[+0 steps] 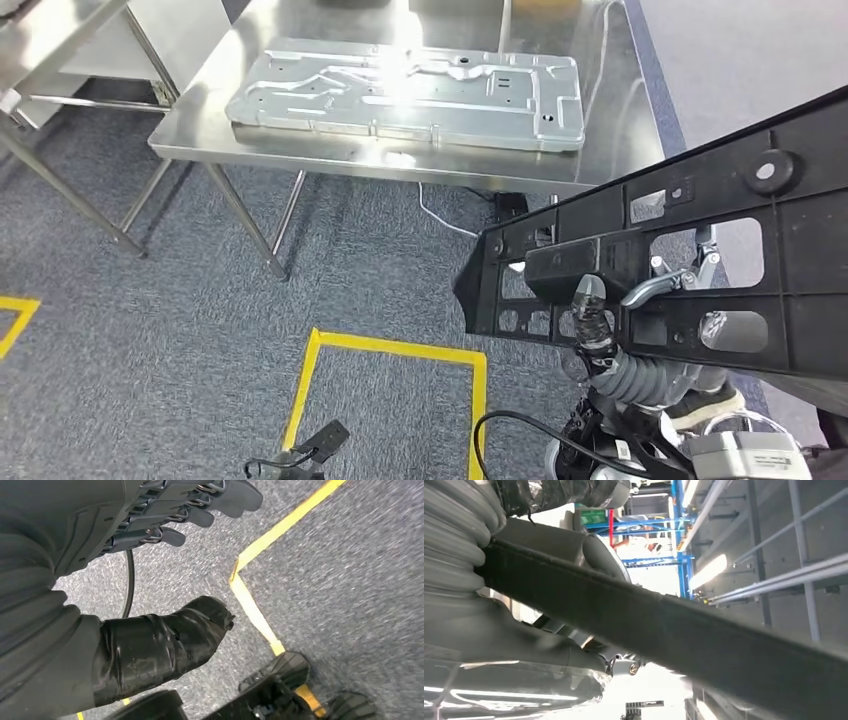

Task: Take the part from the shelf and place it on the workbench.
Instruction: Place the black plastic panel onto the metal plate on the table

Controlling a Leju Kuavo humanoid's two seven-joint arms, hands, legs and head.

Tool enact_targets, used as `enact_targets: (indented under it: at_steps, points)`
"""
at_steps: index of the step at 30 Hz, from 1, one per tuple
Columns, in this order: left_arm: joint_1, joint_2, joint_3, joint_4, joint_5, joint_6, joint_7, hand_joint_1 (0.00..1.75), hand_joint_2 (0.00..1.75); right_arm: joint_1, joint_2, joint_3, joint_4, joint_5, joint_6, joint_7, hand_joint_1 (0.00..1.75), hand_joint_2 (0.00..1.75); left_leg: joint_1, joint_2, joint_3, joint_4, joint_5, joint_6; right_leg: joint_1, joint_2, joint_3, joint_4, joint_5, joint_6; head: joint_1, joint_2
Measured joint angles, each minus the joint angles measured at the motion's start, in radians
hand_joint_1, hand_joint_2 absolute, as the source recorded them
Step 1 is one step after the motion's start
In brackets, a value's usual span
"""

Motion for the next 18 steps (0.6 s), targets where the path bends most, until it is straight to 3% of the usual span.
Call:
enact_targets:
  at_steps: [3, 4, 5, 6, 8, 9, 12, 14, 16, 18]
  points:
    - [0.0, 0.0, 0.0, 0.0, 0.0, 0.0, 0.0, 0.0, 1.75, -0.002, 0.0, 0.0, 0.0, 0.0, 0.0, 0.0, 1.75, 1.75, 0.004, 0.005, -0.113, 0.188, -0.056, -0.01, 0.001, -0.005, 0.018, -0.003, -0.014, -0.01, -0.003, 0.0]
    - [0.002, 0.0, 0.0, 0.0, 0.0, 0.0, 0.0, 0.0, 1.75, -0.002, 0.0, 0.0, 0.0, 0.0, 0.0, 0.0, 1.75, 1.75, 0.005, 0.005, -0.148, 0.231, -0.054, -0.012, 0.002, -0.004, 0.024, -0.003, -0.02, -0.01, -0.003, 0.0]
    - [0.004, 0.0, 0.0, 0.0, 0.0, 0.0, 0.0, 0.0, 1.75, -0.002, 0.0, 0.0, 0.0, 0.0, 0.0, 0.0, 1.75, 1.75, 0.006, 0.005, -0.168, 0.238, -0.033, -0.012, 0.002, -0.003, 0.031, -0.003, -0.025, -0.01, -0.003, 0.0]
    - [0.005, 0.0, 0.0, 0.0, 0.0, 0.0, 0.0, 0.0, 1.75, -0.002, 0.0, 0.0, 0.0, 0.0, 0.0, 0.0, 1.75, 1.75, 0.006, 0.006, -0.168, 0.207, 0.006, -0.011, 0.003, -0.002, 0.04, -0.003, -0.032, -0.01, -0.003, 0.0]
    - [0.005, 0.0, 0.0, 0.0, 0.0, 0.0, 0.0, 0.0, 1.75, -0.003, 0.0, 0.0, 0.0, 0.0, 0.0, 0.0, 1.75, 1.75, 0.006, 0.007, -0.133, 0.087, 0.097, -0.004, 0.003, 0.0, 0.059, -0.004, -0.045, -0.007, -0.003, 0.0]
    - [0.003, 0.0, -0.001, 0.0, 0.0, 0.0, 0.0, 0.0, 1.75, -0.004, 0.0, 0.0, 0.0, 0.0, 0.0, -0.001, 1.75, 1.75, 0.003, 0.008, -0.113, 0.035, 0.122, 0.001, 0.005, 0.0, 0.065, -0.003, -0.051, -0.004, -0.002, 0.0]
    - [-0.002, 0.0, -0.004, 0.0, -0.001, -0.001, 0.001, 0.0, 1.75, -0.008, 0.0, 0.0, 0.0, -0.004, 0.0, -0.002, 1.75, 1.75, -0.008, 0.008, -0.084, -0.026, 0.116, 0.014, 0.005, 0.0, 0.068, -0.007, -0.061, 0.011, -0.002, 0.0]
    - [-0.001, 0.001, -0.005, 0.0, -0.001, -0.001, 0.001, 0.0, 1.75, -0.009, -0.001, 0.0, 0.0, -0.007, 0.0, -0.004, 1.75, 1.75, -0.003, 0.007, -0.07, -0.043, 0.112, 0.023, 0.004, -0.002, 0.068, 0.0, -0.07, 0.022, 0.0, 0.0]
    - [-0.002, 0.001, -0.005, 0.0, -0.001, -0.002, 0.001, 0.0, 1.75, -0.013, -0.001, 0.0, 0.0, -0.008, 0.0, -0.006, 1.75, 1.75, 0.003, 0.007, -0.052, -0.056, 0.11, 0.033, 0.004, -0.002, 0.032, 0.074, -0.103, 0.031, 0.002, 0.0]
    - [-0.003, 0.002, -0.005, 0.0, -0.001, -0.003, 0.001, 0.0, 1.75, -0.014, -0.001, 0.0, 0.0, -0.01, 0.0, -0.008, 1.75, 1.75, 0.002, 0.007, -0.041, -0.057, 0.101, 0.039, 0.003, -0.002, -0.045, 0.202, -0.145, 0.035, 0.004, 0.0]
